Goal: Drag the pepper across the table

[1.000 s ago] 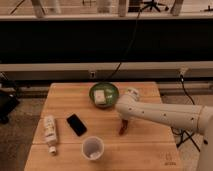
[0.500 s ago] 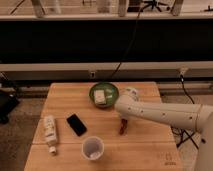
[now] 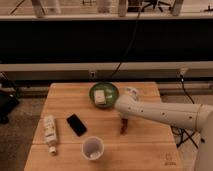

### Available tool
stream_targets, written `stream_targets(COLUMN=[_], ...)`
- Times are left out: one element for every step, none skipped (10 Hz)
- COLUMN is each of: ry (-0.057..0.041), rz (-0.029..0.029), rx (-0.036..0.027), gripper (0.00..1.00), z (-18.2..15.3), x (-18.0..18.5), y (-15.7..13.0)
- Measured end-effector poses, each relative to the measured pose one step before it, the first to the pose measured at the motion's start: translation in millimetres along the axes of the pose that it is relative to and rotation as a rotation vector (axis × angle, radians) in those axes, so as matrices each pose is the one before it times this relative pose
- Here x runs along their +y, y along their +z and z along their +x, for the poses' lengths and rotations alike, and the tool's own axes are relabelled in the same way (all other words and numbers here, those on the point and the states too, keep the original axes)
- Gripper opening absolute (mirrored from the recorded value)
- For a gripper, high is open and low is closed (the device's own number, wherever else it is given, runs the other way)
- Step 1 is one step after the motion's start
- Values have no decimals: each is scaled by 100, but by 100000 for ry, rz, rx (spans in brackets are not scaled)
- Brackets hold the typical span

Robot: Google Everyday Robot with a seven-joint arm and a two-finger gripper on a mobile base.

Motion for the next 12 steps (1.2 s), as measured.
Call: stream_targets(ry=[-938, -1375, -824, -878, -1465, -1104, -901, -1648, -1285, -1206, -1661, -1678], rz=[81, 63, 29, 26, 117, 160, 8, 64, 145, -41, 49, 179], rx=[237, 174, 97, 129, 131, 148, 116, 243, 229, 123, 156, 212], gripper=[3, 3, 3, 3, 3, 3, 3, 3, 3, 3, 3, 3], z=[127, 128, 82, 95, -6, 41, 72, 159, 123, 69, 71, 91], x=[-25, -3, 44, 19, -10, 76, 75, -22, -67, 130, 73, -83], y=[-26, 15, 9, 10, 45, 24, 20, -2, -23, 36, 38, 16])
